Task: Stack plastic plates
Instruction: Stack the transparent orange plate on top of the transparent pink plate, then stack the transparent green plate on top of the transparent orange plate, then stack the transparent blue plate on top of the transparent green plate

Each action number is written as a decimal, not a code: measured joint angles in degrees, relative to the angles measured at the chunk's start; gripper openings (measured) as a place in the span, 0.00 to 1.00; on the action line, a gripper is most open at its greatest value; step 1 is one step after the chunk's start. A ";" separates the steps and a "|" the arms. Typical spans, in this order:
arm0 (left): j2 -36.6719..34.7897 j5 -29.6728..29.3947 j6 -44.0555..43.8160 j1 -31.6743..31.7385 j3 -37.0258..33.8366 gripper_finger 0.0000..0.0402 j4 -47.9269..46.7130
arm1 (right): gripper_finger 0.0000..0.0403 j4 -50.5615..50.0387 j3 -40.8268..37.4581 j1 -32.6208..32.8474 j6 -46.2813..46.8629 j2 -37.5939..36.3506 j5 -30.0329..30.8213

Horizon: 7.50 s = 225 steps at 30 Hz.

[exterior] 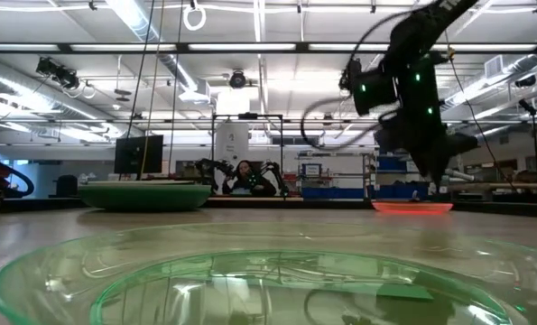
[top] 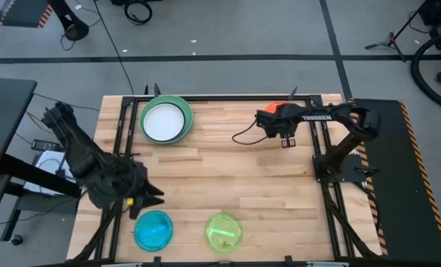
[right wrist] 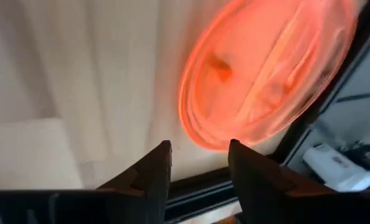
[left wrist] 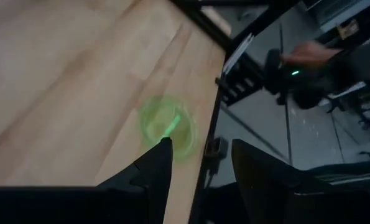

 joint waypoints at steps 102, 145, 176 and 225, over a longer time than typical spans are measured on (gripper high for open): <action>19.15 -0.20 -6.67 -0.73 0.02 0.43 5.38 | 0.00 18.57 -19.61 -20.46 105.36 -40.42 -22.54; 18.52 45.17 -9.30 9.54 -10.06 0.43 -16.64 | 0.39 51.47 -28.40 21.52 75.21 -54.55 -13.52; 18.60 43.25 -20.92 -2.05 -25.16 0.38 5.55 | 0.39 58.78 -27.13 49.03 84.95 -51.99 -8.43; 15.50 12.23 -35.49 4.55 -20.16 0.01 13.04 | 0.39 53.32 -8.33 74.24 90.64 -29.12 7.45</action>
